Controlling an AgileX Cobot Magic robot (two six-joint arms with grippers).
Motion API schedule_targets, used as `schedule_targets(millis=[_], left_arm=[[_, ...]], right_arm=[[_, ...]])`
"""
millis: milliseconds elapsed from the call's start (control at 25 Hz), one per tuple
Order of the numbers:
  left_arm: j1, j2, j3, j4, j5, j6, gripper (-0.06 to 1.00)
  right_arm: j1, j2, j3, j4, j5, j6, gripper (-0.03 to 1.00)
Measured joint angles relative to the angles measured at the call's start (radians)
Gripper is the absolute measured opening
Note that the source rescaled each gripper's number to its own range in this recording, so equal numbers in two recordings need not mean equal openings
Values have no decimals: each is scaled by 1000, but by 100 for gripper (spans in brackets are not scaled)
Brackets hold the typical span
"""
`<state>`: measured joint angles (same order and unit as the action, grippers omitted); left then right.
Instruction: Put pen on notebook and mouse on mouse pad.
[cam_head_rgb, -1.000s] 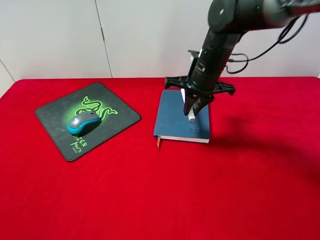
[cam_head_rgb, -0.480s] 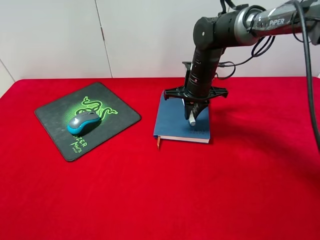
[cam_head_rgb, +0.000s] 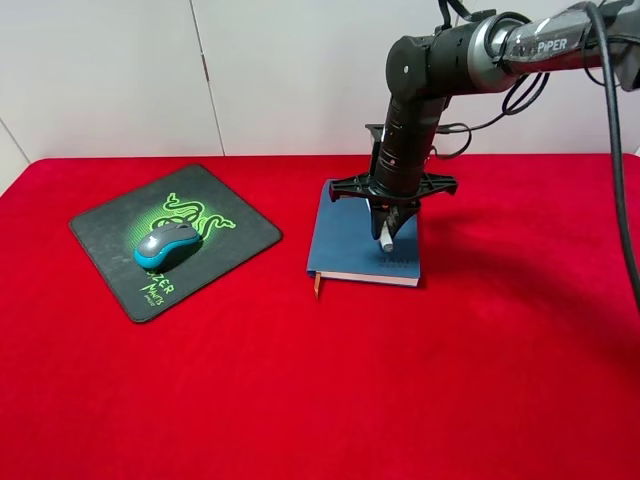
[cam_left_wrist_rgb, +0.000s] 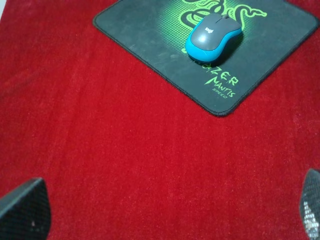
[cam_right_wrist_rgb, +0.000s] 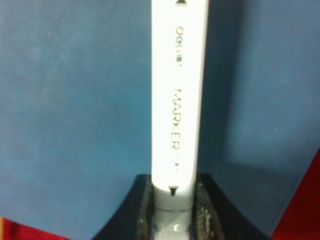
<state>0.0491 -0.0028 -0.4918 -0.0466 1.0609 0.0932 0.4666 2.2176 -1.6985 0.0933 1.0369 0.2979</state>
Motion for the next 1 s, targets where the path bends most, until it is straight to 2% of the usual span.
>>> schedule_targets(millis=[80, 120, 240, 320, 360, 520, 800, 1000], left_arm=[[0, 0, 0, 0, 0, 0, 100], [0, 0, 0, 0, 0, 0, 100], [0, 0, 0, 0, 0, 0, 100], [0, 0, 0, 0, 0, 0, 100], [0, 0, 0, 0, 0, 0, 100], [0, 0, 0, 0, 0, 0, 100], [0, 0, 0, 0, 0, 0, 100], [0, 0, 0, 0, 0, 0, 100]], right_arm=[[0, 0, 0, 9, 0, -11, 4], [0, 0, 0, 12, -1, -16, 12], [0, 0, 0, 20, -7, -22, 72], [0, 0, 0, 23, -7, -23, 89], [0, 0, 0, 23, -7, -23, 94], [0, 0, 0, 27, -7, -23, 100], [0, -12, 0, 27, -6, -26, 100], [0, -84, 0, 25, 55, -29, 100]])
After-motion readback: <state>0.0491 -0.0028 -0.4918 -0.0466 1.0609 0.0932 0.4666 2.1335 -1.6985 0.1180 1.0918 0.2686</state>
